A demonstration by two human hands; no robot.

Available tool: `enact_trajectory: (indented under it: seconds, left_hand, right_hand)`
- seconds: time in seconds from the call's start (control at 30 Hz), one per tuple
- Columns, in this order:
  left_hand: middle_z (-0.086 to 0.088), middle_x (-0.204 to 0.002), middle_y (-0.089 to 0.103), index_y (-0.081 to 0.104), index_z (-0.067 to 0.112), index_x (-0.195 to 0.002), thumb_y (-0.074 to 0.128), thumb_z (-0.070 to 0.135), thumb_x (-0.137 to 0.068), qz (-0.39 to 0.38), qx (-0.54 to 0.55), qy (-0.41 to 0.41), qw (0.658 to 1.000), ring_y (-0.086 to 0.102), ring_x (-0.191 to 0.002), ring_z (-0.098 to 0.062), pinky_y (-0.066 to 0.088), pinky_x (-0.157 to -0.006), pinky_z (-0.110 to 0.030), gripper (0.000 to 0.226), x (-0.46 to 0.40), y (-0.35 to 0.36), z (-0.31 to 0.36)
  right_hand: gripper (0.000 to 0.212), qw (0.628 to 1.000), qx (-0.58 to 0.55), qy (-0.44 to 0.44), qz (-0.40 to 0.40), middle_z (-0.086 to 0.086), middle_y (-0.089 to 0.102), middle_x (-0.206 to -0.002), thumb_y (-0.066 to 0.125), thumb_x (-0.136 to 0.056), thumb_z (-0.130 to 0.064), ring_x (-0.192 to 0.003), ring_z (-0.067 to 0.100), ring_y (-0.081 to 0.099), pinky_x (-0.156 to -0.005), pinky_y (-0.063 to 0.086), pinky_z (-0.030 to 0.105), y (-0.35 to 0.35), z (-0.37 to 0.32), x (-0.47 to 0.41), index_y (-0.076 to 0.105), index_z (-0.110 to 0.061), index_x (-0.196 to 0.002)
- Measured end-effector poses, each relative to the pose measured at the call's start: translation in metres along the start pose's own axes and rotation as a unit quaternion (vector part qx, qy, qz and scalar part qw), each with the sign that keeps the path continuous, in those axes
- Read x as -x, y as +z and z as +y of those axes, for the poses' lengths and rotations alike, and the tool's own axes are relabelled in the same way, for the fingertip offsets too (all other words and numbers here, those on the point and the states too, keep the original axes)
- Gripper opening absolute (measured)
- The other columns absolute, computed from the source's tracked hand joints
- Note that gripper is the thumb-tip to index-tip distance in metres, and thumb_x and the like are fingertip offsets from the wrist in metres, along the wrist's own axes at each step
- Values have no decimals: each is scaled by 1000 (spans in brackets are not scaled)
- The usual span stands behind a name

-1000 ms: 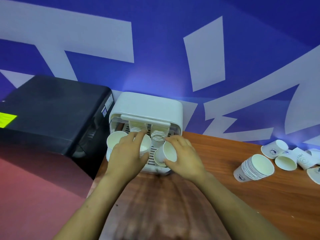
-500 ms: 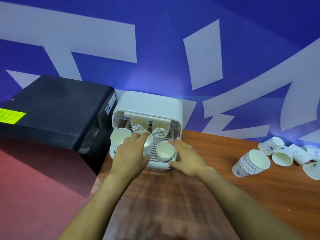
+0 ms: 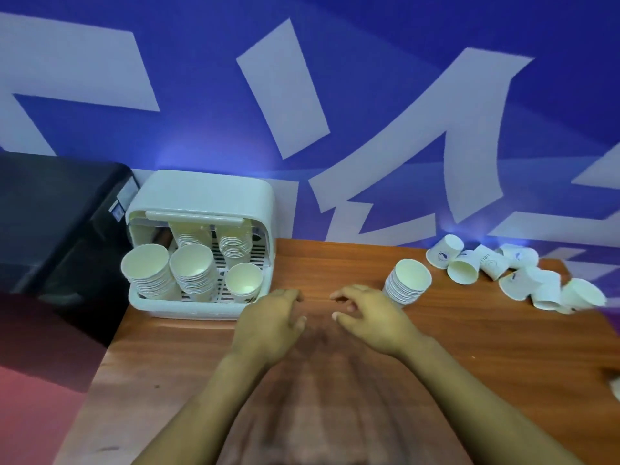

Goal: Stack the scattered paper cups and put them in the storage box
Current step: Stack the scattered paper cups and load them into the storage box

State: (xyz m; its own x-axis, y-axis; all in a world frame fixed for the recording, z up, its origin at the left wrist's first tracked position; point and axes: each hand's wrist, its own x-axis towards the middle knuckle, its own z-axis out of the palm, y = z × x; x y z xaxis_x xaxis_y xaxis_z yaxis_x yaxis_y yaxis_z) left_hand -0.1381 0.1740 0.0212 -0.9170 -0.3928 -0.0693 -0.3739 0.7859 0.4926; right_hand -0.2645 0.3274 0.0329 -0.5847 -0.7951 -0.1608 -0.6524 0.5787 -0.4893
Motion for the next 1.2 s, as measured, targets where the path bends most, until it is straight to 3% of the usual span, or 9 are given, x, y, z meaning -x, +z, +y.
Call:
enact_trajectory:
  seconds: [0.2,0.37,0.57,0.67,0.93,1.2]
  left_hand:
    - [11,-115,59,51,31,-122,56,36,-88,16,7,-17,1000,56,-110,-13,45,-87,-28,34,-17,36,95]
    - [12,-119,57,50,32,-122,54,37,-88,0,5,-29,1000,54,-112,-13,44,-86,-27,35,-35,85,178]
    - [8,-125,56,49,29,-122,53,37,-88,-43,18,-12,999,53,-114,-17,47,-88,-32,35,-53,133,246]
    - [6,-125,54,48,26,-125,53,35,-89,-52,13,2,999,53,-114,-17,47,-88,-32,37,-73,143,268]
    - [3,-133,45,41,28,-134,55,36,-88,-73,-7,-1,997,47,-121,-22,44,-95,-35,49,-152,164,302]
    - [-7,-143,28,22,25,-147,54,28,-88,-89,-47,-33,994,38,-122,-30,40,-95,-38,67,-241,204,320]
  right_hand:
    - [30,999,-28,-30,16,-18,56,-104,61,-87,-34,-88,-4,48,-82,44,22,-47,75,30,60,-29,-117]
    - [26,999,-41,-5,17,-14,62,-102,61,-84,-33,-87,4,58,-82,51,33,-83,163,57,62,-30,-110]
    - [26,999,-32,38,0,-17,61,-99,63,-84,-32,-85,1,57,-83,50,29,-116,250,82,63,-30,-110]
    - [28,998,-15,53,-6,-15,60,-106,63,-85,-33,-89,1,55,-84,48,25,-131,281,79,61,-30,-113]
    - [49,997,26,67,-12,-8,46,-134,64,-84,-31,-123,12,44,-99,40,29,-152,341,47,50,-27,-131]
    - [63,997,64,49,-10,-7,42,-138,63,-78,-22,-123,21,43,-100,40,34,-147,392,-5,42,-26,-137]
